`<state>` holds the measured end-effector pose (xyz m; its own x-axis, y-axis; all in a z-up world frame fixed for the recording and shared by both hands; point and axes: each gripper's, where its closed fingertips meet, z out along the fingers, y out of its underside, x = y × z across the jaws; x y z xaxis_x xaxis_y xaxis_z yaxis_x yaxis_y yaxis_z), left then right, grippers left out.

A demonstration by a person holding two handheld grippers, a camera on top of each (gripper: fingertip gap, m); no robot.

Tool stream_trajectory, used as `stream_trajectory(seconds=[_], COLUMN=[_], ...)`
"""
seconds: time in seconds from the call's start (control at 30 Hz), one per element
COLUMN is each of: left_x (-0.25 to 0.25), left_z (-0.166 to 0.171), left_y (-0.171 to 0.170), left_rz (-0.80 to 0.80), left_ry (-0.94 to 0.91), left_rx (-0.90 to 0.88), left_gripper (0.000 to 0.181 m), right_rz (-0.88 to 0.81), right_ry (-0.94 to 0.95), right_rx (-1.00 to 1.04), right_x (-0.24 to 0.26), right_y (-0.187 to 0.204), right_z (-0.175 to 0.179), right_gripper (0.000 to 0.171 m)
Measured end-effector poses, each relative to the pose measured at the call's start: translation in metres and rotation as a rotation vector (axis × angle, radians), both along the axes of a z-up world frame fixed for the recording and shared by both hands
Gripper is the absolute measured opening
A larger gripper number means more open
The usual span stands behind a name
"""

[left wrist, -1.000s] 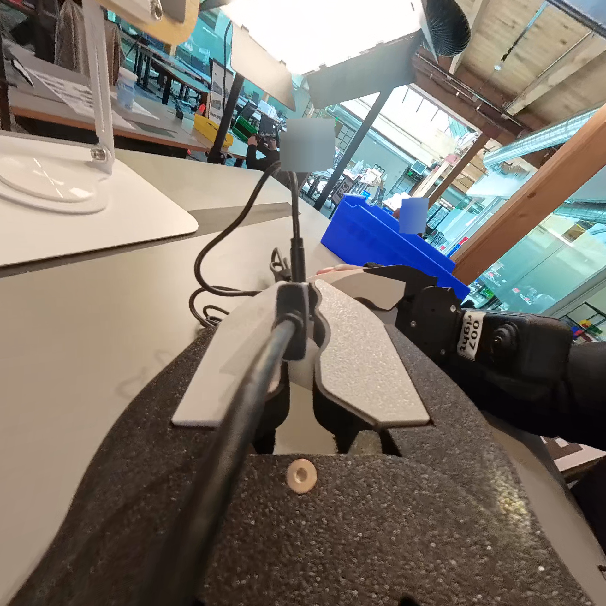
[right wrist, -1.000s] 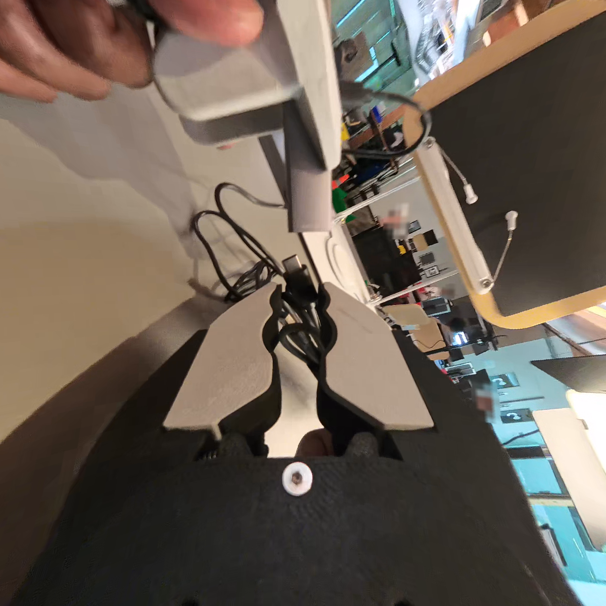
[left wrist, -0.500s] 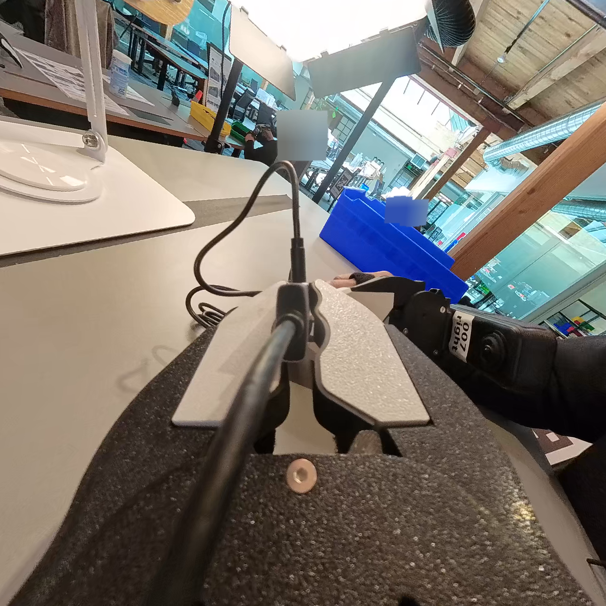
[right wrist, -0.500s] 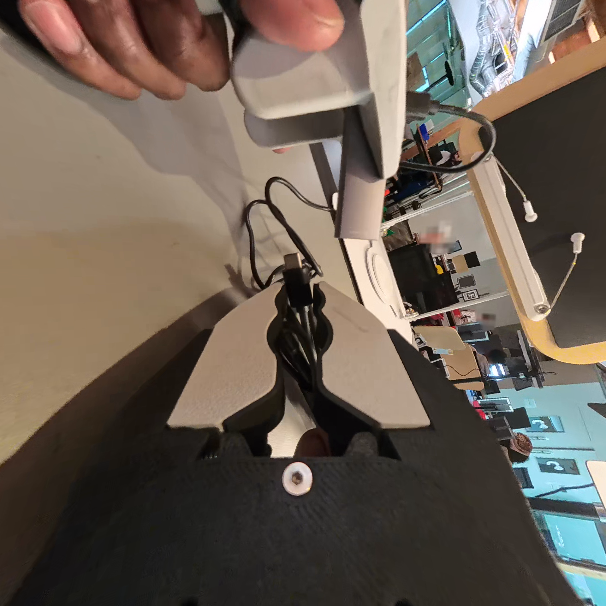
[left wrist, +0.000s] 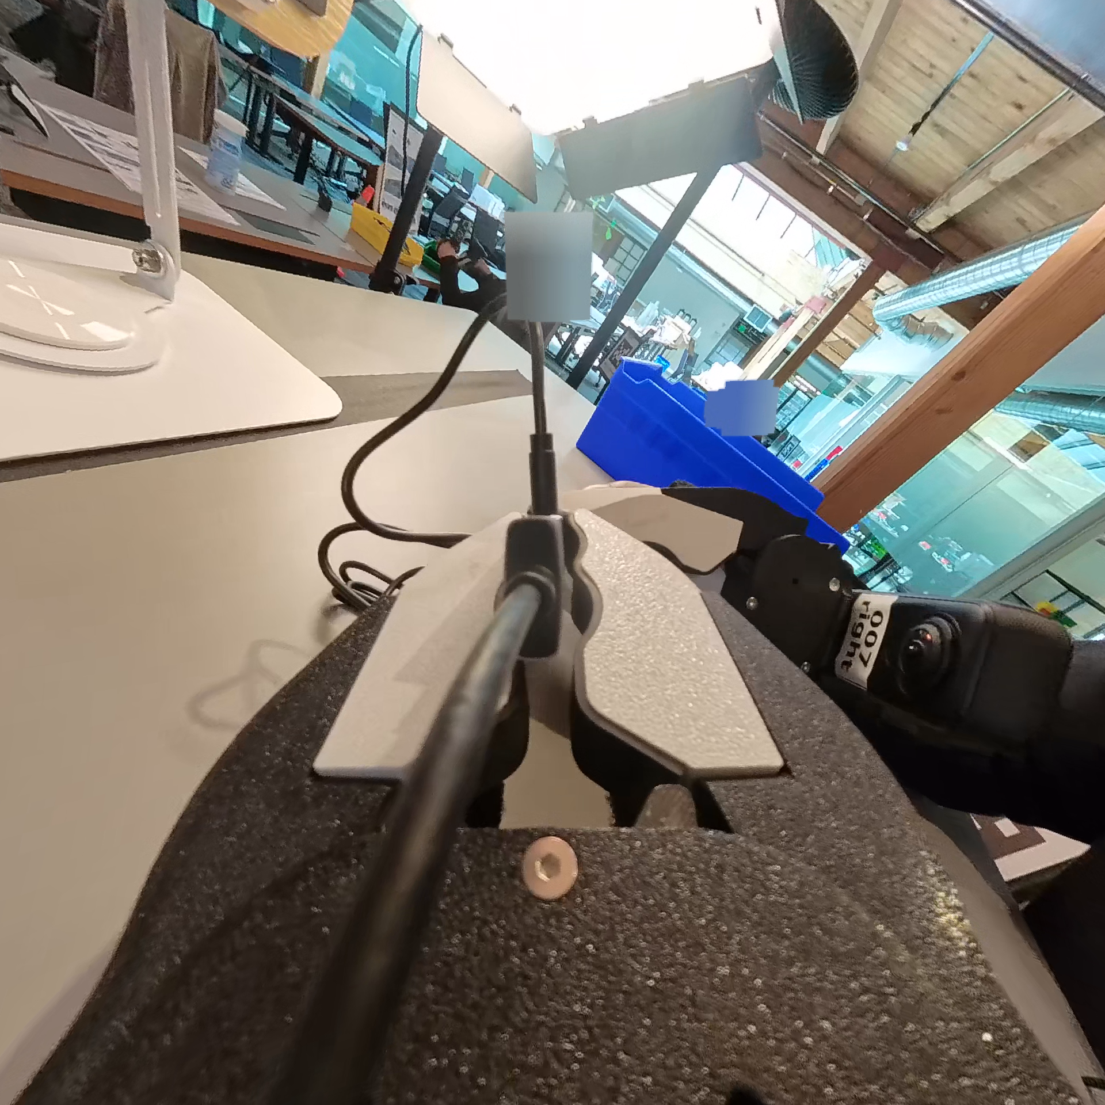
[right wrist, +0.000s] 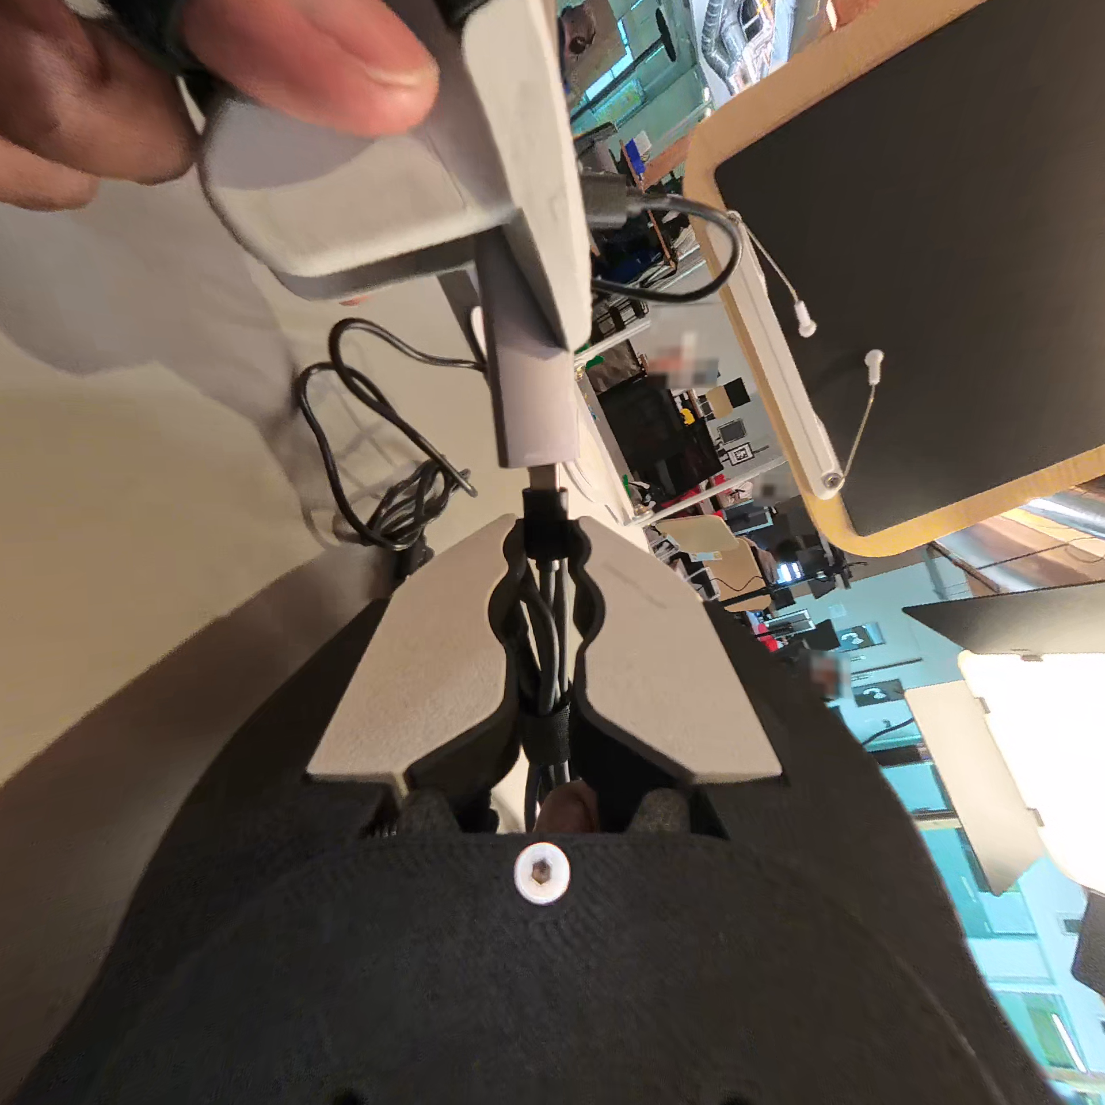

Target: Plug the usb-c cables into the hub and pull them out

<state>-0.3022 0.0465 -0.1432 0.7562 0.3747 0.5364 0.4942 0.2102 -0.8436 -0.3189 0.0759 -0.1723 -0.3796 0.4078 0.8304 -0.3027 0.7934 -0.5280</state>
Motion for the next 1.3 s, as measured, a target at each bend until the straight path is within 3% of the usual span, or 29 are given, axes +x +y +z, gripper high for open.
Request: stream_trajectory(seconds=[0.43, 0.77, 1.3], left_x=[0.003, 0.012, 0.013], left_z=[0.002, -0.001, -0.003], left_y=[0.000, 0.004, 0.006], left_rz=[-0.018, -0.064, -0.071], left_ry=[0.011, 0.097, 0.093], left_rx=[0.012, -0.105, -0.120], left_gripper=[0.010, 0.010, 0.010], right_rz=[0.052, 0.189, 0.183], right_ry=[-0.086, -0.189, -0.248], right_rx=[-0.045, -0.048, -0.100], right_x=[0.005, 0.016, 0.014], right_y=[-0.003, -0.003, -0.003], right_z=[-0.004, -0.011, -0.009], right_gripper=[0.013, 0.013, 0.013])
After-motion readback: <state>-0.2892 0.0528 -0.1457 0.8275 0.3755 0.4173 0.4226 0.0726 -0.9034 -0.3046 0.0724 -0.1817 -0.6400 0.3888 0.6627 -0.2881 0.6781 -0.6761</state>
